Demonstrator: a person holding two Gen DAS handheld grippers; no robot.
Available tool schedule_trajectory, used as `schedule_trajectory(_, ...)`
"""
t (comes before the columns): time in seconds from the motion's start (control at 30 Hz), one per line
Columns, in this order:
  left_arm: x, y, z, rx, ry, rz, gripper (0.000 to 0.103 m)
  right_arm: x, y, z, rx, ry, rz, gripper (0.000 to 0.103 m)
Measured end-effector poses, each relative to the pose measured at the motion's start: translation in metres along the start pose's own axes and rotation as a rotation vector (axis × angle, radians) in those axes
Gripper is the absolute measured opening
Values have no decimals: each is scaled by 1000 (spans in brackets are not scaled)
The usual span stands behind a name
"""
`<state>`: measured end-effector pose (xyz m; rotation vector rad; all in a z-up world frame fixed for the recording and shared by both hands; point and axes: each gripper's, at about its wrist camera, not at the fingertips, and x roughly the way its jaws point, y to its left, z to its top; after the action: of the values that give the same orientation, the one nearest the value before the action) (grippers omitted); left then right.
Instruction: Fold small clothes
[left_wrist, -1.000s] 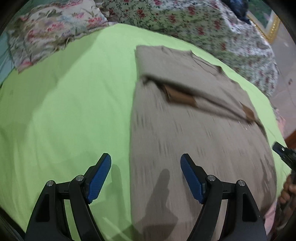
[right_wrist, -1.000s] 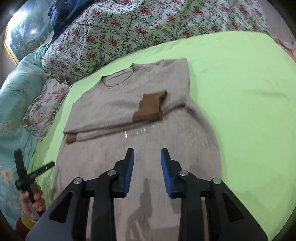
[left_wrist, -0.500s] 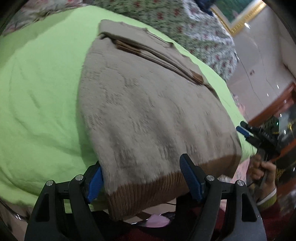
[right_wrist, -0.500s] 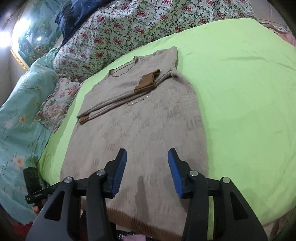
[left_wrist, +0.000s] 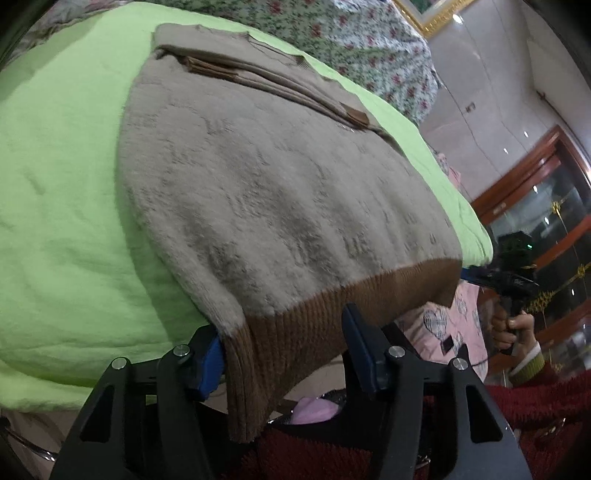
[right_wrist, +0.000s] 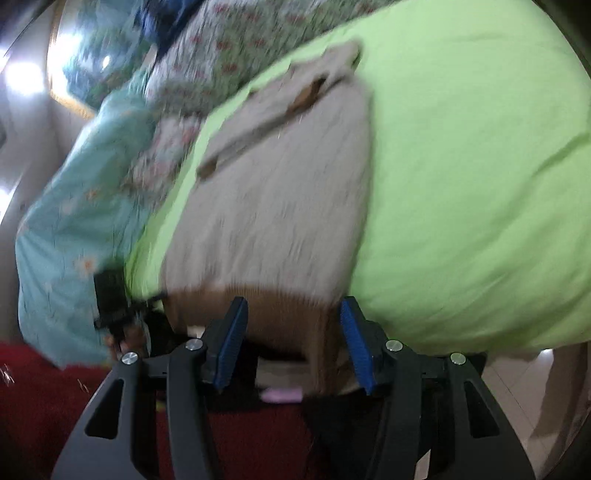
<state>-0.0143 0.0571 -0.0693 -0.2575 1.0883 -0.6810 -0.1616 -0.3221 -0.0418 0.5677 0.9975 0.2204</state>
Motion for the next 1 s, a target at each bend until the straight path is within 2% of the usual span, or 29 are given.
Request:
schedule_trajectory(0.1,0,2,0,18,15,-11,55,23,3,-3,-11,28,0,54)
schedule_trajectory(0.17,-1,7,1,11,26,-17,46,30,6,-4,-31,26,-5,54)
schedule_trajectory(0.2,-2,10,0,3,29,-18,39,29,7,-5,-44,21,-8,51)
schedule_trajectory(0.23,-3,14,0,-6,29,-17,29,27,9,-7,-50,21,-8,45)
schedule_trajectory(0.3,-3,21,1,-28,25,-6,17,22,8,-10,-43,19,10,11)
schedule_trajectory(0.37,-4,23,0,-41,20,-8,13,10,9,-14,-43,-4,72,9)
schedule_trajectory(0.43,-9,19,-2,-33,8,1,10,-6,20,-13,-57,-56,175,9)
schedule_trajectory(0.57,-32,19,-6,-49,-61,-9,6,-27,23,-5,-31,-156,300,9)
schedule_trajectory(0.67,-43,30,-8,-93,-85,-6,6,-30,9,-2,24,-176,335,9)
schedule_trajectory(0.77,-58,29,-1,-112,-142,-29,6,-34,8,4,42,-207,380,9)
schedule_trajectory(0.87,-75,20,17,-96,-211,-35,6,-39,16,18,35,-255,403,9)
schedule_trajectory(1.0,-106,11,59,-65,-336,-37,6,-49,26,52,14,-323,395,9)
